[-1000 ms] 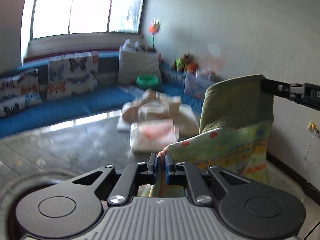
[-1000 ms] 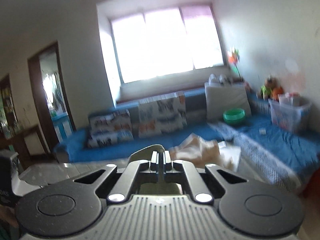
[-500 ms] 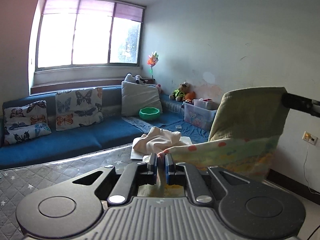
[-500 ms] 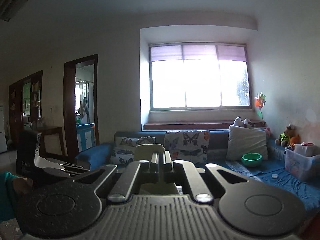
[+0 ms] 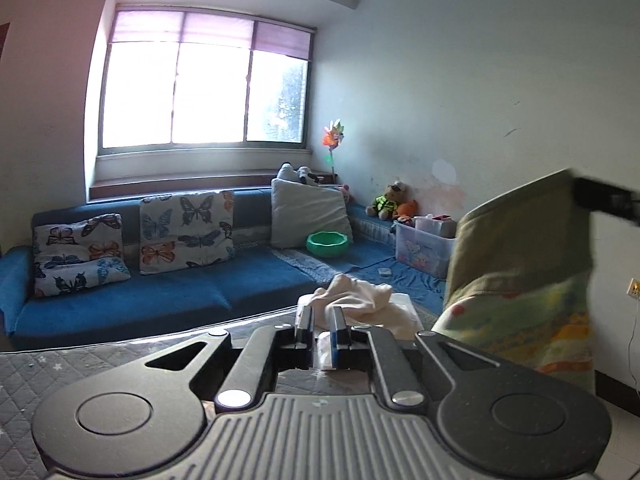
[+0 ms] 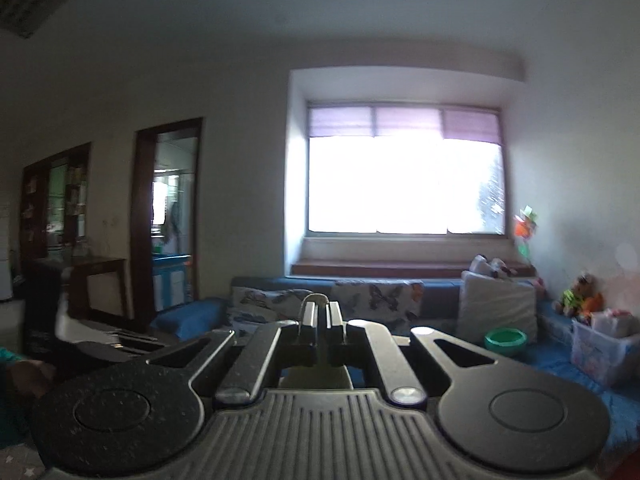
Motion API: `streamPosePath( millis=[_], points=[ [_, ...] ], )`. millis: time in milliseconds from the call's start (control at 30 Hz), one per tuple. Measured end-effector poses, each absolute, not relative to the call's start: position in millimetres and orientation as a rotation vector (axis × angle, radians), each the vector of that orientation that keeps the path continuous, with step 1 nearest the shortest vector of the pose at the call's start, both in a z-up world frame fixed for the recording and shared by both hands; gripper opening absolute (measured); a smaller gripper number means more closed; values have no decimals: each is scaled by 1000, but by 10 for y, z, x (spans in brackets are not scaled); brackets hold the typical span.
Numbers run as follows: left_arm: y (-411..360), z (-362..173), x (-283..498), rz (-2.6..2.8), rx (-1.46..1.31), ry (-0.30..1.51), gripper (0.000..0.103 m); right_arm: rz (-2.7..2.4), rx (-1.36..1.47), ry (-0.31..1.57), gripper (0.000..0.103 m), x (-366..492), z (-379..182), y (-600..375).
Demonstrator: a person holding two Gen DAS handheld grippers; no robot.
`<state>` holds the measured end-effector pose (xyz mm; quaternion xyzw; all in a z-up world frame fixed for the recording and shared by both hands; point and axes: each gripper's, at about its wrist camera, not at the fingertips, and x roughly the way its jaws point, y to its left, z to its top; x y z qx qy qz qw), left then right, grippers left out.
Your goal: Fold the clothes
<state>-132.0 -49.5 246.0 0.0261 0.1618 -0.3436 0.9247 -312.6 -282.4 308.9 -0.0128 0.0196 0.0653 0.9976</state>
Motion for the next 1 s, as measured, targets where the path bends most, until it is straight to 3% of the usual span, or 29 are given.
streamPosePath(
  millis=[200,333,500,600,633,667,1000],
  points=[
    [-265,2476,-1307,-672,54,331,12,358,-173,61,6,-3724,3046,-2234],
    [-217,2365,-1341,-672,87,355,22,414,-258,139,31,-3983,2822,-2000],
    [-242,2093,-1525,-682,136,405,42,378,-255,168,49,-4088,2721,-1999],
    [-327,1799,-1605,-703,174,471,44,312,-220,122,80,-4158,2699,-2122],
    [-361,1694,-1618,-712,189,499,44,290,-206,107,95,-4176,2684,-2166],
    [-399,1584,-1622,-715,199,530,44,277,-201,117,101,-4150,2628,-2196],
    [-569,743,-1565,-662,225,776,47,207,-126,440,103,-3422,1695,-2436]
  ],
)
